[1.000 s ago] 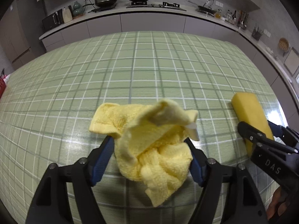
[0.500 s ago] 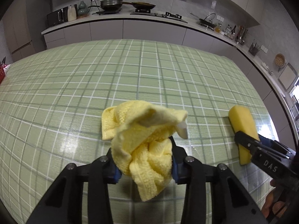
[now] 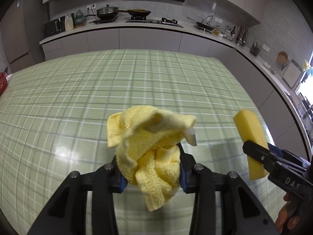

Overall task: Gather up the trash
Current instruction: 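Carry the yellow cloth and sponge over the black bucket with both tools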

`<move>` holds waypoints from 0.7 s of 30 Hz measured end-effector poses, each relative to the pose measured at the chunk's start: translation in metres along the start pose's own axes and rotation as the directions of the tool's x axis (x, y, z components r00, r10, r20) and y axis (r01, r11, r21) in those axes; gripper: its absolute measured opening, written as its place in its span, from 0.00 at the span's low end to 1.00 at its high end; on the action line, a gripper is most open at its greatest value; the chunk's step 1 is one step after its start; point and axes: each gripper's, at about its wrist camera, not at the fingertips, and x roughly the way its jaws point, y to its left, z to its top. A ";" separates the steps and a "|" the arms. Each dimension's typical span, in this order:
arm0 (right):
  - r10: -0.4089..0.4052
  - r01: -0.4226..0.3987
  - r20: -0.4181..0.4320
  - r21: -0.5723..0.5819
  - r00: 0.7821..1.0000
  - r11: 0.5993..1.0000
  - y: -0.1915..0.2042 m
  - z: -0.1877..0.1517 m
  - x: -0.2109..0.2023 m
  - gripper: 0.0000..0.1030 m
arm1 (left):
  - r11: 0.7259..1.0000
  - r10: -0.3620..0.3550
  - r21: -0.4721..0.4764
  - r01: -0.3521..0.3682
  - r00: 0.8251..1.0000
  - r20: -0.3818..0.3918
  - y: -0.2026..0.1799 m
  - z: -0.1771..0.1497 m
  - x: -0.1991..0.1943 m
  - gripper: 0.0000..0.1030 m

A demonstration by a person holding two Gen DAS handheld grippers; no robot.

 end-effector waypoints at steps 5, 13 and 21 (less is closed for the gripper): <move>0.025 -0.025 0.003 -0.029 1.000 0.999 -0.026 -0.030 -0.041 0.49 | 1.000 -0.001 -0.020 0.001 1.000 -0.004 -0.037 -0.029 -0.024 0.40; 0.011 -0.011 0.018 -0.006 1.000 1.000 -0.063 -0.073 -0.095 0.49 | 0.999 -0.018 0.026 0.018 1.000 -0.019 -0.078 -0.057 -0.053 0.40; -0.076 0.073 0.048 0.068 0.996 0.995 -0.094 -0.122 -0.141 0.49 | 0.992 -0.098 0.079 0.100 0.995 -0.029 -0.110 -0.083 -0.062 0.40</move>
